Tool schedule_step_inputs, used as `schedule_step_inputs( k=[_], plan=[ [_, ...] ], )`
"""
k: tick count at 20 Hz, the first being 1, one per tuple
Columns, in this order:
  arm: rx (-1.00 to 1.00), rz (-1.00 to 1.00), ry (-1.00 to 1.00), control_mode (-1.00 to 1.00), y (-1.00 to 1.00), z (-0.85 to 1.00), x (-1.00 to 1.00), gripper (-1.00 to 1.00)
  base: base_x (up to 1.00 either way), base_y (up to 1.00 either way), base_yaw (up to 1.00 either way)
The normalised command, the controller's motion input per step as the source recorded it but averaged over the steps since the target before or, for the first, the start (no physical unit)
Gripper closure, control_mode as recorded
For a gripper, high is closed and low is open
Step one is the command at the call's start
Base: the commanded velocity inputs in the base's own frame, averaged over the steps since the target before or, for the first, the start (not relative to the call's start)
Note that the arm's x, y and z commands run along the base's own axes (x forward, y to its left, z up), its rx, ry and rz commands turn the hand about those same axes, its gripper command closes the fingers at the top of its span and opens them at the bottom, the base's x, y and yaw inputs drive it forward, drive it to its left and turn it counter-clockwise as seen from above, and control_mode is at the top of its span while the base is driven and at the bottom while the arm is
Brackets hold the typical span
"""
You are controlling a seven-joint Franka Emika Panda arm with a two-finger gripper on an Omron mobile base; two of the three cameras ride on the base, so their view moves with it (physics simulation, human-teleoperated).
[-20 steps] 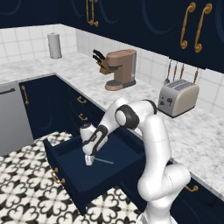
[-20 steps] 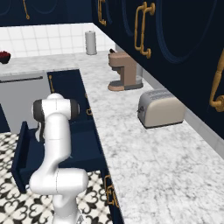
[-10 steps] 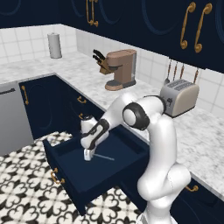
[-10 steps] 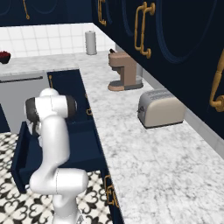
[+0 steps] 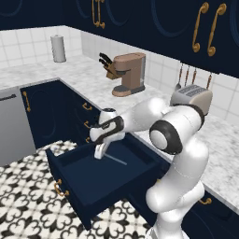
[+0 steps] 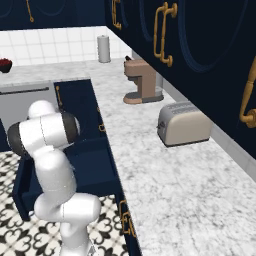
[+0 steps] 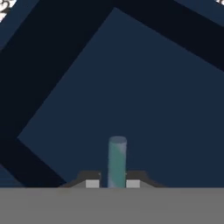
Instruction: Take a straw from the drawer in front and place it inside the glass cup on the dining counter.
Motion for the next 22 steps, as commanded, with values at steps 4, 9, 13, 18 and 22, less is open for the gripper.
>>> schedule_step_inputs(
  k=[4,9,13,18,22],
  plan=[
    [0.08,-0.09,0.00,-1.00,-0.15,1.00,-0.36,1.00,0.00,0.00,0.00],
    [0.05,-0.07,-0.06,-1.00,-0.18,1.00,-0.40,1.00,0.00,0.00,0.00],
    [0.01,-0.09,-0.09,-1.00,-0.27,1.00,-0.42,1.00,0.00,0.00,0.00],
    [0.00,-0.12,-0.02,-1.00,-0.42,1.00,-0.43,1.00,0.00,0.00,0.00],
    [0.00,-0.12,0.00,-1.00,-0.52,1.00,-0.33,1.00,0.00,0.00,0.00]
  ],
)
